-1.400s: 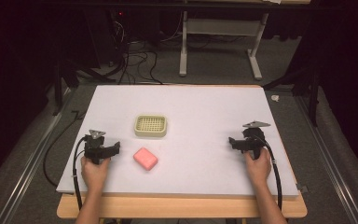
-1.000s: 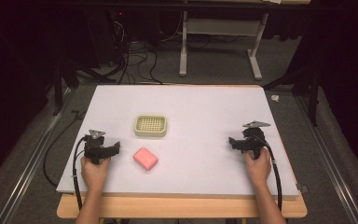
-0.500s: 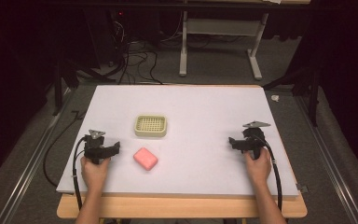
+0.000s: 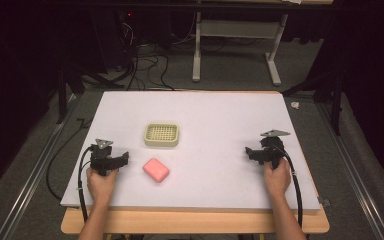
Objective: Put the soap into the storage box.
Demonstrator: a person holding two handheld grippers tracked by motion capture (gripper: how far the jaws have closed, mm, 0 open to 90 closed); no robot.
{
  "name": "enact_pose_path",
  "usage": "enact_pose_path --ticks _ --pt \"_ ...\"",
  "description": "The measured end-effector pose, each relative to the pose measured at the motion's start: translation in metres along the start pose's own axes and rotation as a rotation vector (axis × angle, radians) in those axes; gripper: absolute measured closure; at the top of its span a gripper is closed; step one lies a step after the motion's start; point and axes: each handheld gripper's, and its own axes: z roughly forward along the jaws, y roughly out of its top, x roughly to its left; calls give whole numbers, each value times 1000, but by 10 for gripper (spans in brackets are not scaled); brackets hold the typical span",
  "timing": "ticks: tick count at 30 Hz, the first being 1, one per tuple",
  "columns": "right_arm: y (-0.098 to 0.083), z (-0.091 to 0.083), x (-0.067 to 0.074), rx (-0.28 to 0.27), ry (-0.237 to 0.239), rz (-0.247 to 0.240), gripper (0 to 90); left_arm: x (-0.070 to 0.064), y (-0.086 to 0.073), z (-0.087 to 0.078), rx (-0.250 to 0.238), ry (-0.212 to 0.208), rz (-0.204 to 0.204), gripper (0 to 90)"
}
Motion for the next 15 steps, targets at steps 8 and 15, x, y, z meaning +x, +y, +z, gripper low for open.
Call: enact_pose_path --ticks 8,15 --pt "0 0 0 0 0 0 148 1 1 0 9 -8 -4 221" --pt "0 0 0 0 0 0 147 1 2 0 9 -7 -8 215"
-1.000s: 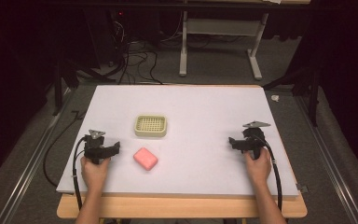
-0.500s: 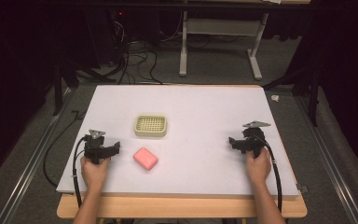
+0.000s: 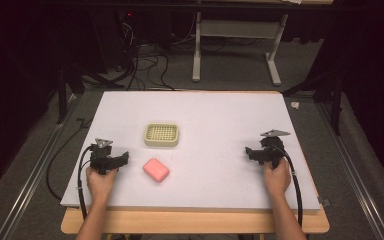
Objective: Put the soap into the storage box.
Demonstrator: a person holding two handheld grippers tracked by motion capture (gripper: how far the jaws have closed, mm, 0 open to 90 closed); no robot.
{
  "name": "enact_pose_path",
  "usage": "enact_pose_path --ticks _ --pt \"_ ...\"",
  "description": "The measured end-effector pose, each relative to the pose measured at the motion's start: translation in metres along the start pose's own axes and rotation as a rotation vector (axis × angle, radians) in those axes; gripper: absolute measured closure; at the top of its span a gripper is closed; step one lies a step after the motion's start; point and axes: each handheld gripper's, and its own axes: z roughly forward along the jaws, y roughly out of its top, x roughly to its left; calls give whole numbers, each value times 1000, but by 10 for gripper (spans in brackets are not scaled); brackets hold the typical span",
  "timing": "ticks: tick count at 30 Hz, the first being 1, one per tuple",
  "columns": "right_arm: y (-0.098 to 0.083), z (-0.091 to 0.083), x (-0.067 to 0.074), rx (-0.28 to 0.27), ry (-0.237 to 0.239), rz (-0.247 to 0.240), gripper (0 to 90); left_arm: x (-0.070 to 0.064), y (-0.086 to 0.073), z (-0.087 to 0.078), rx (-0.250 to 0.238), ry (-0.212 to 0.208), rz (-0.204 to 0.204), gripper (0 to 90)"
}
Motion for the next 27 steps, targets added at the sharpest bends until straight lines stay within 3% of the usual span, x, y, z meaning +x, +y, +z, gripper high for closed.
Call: enact_pose_path --ticks 4,7,14,16,27 --pt "0 0 0 0 0 1 146 1 0 -2 9 3 -18 176" --pt "0 0 0 0 0 0 146 2 1 -6 -16 -5 -21 175" --pt "0 0 0 0 0 -1 146 -4 3 -17 -45 -53 -19 180" --pt "0 0 0 0 0 -1 146 -7 4 -22 -58 -105 -28 198" --pt "0 0 0 0 -1 -1 146 -29 7 -35 -89 -165 54 187"
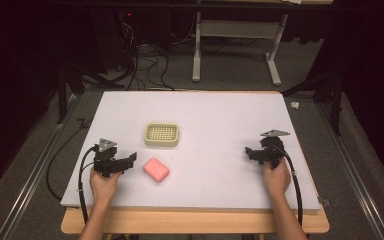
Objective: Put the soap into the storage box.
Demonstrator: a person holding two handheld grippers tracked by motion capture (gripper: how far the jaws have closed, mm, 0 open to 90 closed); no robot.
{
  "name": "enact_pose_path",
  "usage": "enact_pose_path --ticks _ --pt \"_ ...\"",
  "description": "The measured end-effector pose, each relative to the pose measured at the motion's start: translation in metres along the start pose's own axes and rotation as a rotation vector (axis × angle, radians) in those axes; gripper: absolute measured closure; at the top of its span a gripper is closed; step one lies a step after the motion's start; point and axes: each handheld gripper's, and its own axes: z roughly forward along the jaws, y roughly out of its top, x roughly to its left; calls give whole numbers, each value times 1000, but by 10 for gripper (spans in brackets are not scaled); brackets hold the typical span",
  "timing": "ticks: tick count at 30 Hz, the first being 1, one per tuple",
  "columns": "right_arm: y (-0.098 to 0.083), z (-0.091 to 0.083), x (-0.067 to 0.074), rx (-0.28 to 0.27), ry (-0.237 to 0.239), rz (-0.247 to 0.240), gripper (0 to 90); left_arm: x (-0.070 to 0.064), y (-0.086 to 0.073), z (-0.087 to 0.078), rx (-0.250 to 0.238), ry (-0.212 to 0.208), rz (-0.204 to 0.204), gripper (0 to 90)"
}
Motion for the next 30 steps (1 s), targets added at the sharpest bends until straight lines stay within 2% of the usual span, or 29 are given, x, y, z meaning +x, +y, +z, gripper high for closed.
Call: enact_pose_path --ticks 4,6,11,20,25,29,30 --pt "0 0 0 0 -1 0 146 -6 2 -3 -1 -27 17 183" --pt "0 0 0 0 0 0 146 -13 3 -6 -2 -42 42 179" --pt "0 0 0 0 0 0 146 -21 4 -8 4 -68 54 171" --pt "0 0 0 0 0 0 146 -42 4 -13 6 -119 118 150" --pt "0 0 0 0 0 0 146 -49 3 -12 16 -131 139 143" --pt "0 0 0 0 -1 -1 146 -57 1 -8 37 -138 170 121" --pt "0 0 0 0 -1 -1 146 -61 0 -5 46 -145 188 112"
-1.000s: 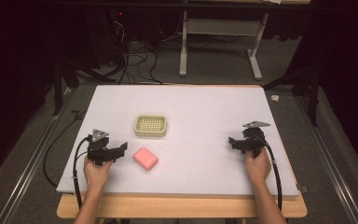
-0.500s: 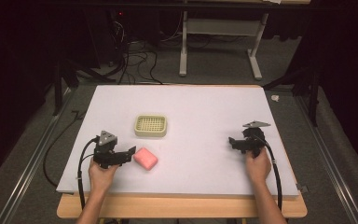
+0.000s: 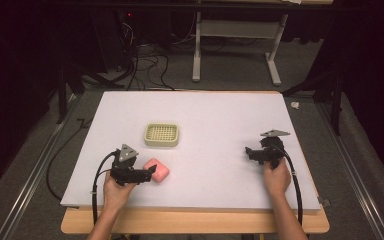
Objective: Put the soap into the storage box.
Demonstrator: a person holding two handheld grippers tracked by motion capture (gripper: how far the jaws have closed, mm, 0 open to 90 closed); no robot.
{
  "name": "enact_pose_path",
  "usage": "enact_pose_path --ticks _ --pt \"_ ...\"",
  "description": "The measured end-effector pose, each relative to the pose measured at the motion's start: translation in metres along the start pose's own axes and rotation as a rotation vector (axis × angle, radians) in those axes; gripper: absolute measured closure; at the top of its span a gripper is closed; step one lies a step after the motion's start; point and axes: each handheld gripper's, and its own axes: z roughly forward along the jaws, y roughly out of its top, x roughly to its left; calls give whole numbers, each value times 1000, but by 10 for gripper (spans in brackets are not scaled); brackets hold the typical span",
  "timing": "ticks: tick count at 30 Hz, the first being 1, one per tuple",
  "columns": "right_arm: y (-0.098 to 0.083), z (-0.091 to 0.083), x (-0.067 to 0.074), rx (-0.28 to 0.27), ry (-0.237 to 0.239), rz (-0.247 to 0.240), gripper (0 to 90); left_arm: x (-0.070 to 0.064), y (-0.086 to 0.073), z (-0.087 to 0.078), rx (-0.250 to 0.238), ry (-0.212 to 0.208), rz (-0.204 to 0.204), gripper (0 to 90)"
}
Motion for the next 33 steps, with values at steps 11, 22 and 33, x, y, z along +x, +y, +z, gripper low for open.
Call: enact_pose_path --ticks 11,22,33 --pt "0 0 0 -2 -1 0 146 -15 -1 17 49 -10 54 48" --pt "0 0 0 -2 -2 0 146 -18 -5 35 99 -17 54 15" --pt "0 0 0 -2 -2 0 146 -19 -12 45 114 -19 43 60"
